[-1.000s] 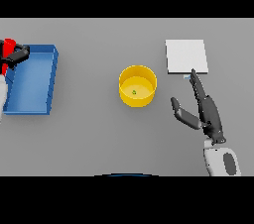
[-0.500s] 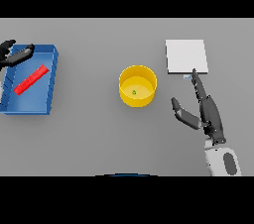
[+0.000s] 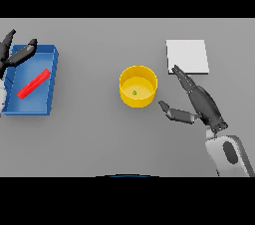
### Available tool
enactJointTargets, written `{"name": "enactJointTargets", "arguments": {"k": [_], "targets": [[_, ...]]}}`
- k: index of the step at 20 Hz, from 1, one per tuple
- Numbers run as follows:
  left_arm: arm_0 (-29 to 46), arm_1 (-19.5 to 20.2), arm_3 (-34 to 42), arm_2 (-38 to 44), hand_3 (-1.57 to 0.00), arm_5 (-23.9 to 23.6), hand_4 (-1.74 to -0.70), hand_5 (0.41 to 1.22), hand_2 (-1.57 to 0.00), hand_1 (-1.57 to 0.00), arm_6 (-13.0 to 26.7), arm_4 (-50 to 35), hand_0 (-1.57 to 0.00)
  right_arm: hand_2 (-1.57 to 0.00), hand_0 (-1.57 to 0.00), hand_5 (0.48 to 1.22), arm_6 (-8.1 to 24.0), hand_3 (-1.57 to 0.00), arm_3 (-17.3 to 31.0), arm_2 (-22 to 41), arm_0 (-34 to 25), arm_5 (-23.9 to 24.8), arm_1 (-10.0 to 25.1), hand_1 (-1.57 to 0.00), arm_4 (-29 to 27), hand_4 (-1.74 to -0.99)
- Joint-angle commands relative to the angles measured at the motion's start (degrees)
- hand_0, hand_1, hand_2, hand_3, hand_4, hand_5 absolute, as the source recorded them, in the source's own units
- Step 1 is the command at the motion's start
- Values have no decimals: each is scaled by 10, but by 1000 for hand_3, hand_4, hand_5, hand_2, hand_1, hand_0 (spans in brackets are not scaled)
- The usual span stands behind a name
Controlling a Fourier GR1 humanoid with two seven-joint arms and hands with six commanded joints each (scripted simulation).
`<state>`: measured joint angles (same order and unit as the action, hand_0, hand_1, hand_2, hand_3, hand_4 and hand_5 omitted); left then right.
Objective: Pick up the red beaker and tilt it to pour out 1 green nut into yellow bowl. Pick up the yellow bowl and place it on the metallic measuring scale.
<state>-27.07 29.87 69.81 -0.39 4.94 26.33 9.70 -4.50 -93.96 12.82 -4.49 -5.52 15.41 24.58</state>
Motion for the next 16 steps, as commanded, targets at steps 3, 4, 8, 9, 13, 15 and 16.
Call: {"name": "enactJointTargets", "arguments": {"k": [3,4,8,9,13,15,16], "targets": [[-2,-7,-4,-3,-7,0,-806,683,-7,-7,11,0,-8,1,1,626,1,1,29,42,-61,-20,37,1,73,-1137],[-3,-9,-2,-3,-5,-3,-806,687,-5,-5,12,1,-6,1,1,627,-5,1,30,61,-76,-33,54,1,99,-1142],[2,-5,-4,0,-2,1,-811,689,-1,-2,9,-1,-2,1,1,637,-37,1,69,118,-157,-79,83,1,158,-1162],[3,-2,2,0,-1,2,-809,687,-1,-1,8,-1,-1,1,1,639,-41,1,83,130,-168,-82,84,1,172,-1167],[4,-1,-7,4,0,12,-806,695,0,0,-1,-9,0,1,1,639,-75,1,134,169,-224,-115,90,1,210,-1153],[2,1,-8,4,0,13,-808,695,0,0,0,-8,0,1,1,642,-87,1,165,188,-247,-122,79,1,224,-1156],[3,2,-9,5,1,14,-808,696,1,1,0,-8,1,1,1,644,-88,1,180,195,-261,-132,77,1,228,-1157]]}}
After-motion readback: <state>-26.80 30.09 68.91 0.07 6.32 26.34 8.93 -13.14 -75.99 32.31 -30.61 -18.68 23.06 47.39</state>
